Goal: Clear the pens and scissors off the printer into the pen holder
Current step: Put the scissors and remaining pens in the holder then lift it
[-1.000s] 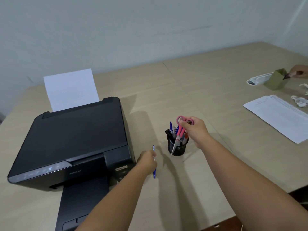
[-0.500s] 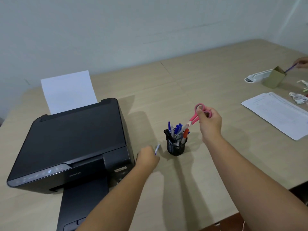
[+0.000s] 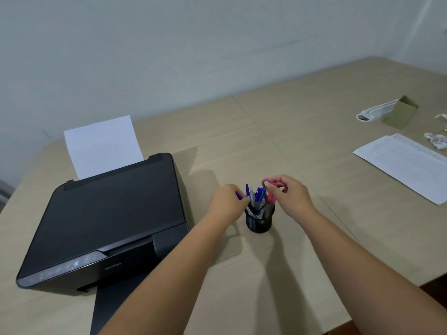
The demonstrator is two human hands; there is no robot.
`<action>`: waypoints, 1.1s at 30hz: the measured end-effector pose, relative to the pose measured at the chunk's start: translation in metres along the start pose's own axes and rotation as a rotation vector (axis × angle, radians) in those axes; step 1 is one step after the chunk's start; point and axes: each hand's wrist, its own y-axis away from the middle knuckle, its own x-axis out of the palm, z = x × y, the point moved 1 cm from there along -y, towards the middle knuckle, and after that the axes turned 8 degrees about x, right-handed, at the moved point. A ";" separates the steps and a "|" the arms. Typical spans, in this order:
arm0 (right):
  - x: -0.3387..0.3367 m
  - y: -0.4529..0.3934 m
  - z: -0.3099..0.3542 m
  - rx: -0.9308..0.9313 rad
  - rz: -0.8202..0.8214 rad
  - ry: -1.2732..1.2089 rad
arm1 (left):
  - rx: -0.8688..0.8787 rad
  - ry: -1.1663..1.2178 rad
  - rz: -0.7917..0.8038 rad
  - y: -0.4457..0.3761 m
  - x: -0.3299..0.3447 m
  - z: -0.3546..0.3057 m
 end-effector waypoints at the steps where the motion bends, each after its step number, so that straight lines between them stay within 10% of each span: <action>1: 0.000 -0.001 -0.006 0.006 0.010 0.014 | -0.020 0.002 0.011 -0.002 0.007 0.002; 8: -0.007 0.000 -0.048 0.122 -0.005 0.010 | -0.248 0.221 -0.087 -0.012 0.038 0.032; 15: 0.020 0.011 -0.064 0.316 0.352 0.035 | -0.527 0.764 -0.016 -0.013 0.062 0.037; 33: 0.169 -0.059 0.011 0.422 0.474 -0.406 | -0.692 0.912 -0.423 -0.086 -0.031 0.066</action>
